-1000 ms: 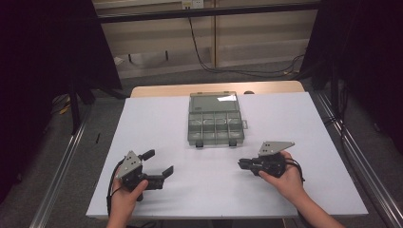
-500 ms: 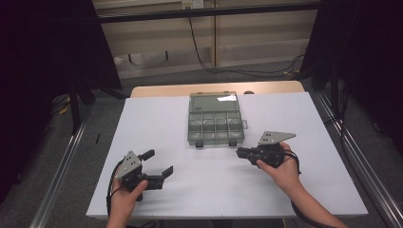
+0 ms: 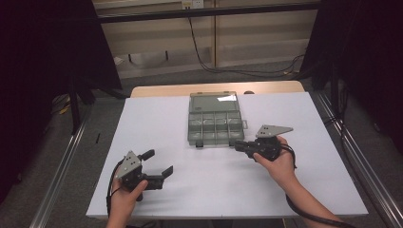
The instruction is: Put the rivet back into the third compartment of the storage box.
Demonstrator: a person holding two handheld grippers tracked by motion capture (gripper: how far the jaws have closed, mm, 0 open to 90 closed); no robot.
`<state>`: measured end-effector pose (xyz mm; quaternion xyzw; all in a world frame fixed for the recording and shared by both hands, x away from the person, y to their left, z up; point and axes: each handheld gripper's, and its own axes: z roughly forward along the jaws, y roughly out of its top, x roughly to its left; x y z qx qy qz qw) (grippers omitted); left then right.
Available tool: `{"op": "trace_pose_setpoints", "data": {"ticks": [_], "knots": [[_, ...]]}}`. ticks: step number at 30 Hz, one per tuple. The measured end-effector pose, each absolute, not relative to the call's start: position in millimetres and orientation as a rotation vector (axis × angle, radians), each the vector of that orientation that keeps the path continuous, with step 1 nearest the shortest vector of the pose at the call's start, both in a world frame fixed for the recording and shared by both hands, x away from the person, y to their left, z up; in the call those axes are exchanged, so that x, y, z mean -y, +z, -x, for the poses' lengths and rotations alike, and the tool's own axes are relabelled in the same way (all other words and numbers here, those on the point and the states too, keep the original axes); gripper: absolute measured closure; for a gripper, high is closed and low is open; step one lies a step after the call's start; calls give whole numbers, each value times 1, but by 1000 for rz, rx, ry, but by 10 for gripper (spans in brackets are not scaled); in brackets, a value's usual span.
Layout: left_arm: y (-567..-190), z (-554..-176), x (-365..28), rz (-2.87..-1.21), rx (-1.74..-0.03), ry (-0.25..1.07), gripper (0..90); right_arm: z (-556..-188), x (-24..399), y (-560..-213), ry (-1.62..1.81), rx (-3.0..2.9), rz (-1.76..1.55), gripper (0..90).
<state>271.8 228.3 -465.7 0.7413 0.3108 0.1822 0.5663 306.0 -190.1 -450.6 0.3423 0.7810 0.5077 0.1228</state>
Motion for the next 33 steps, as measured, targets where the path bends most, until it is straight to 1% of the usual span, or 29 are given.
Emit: {"op": "trace_pose_setpoints", "data": {"ticks": [33], "knots": [[-466,-272,-228,-1738,-743,424,41,-344,185,-440,1447,-2215,-1059,837]]}}
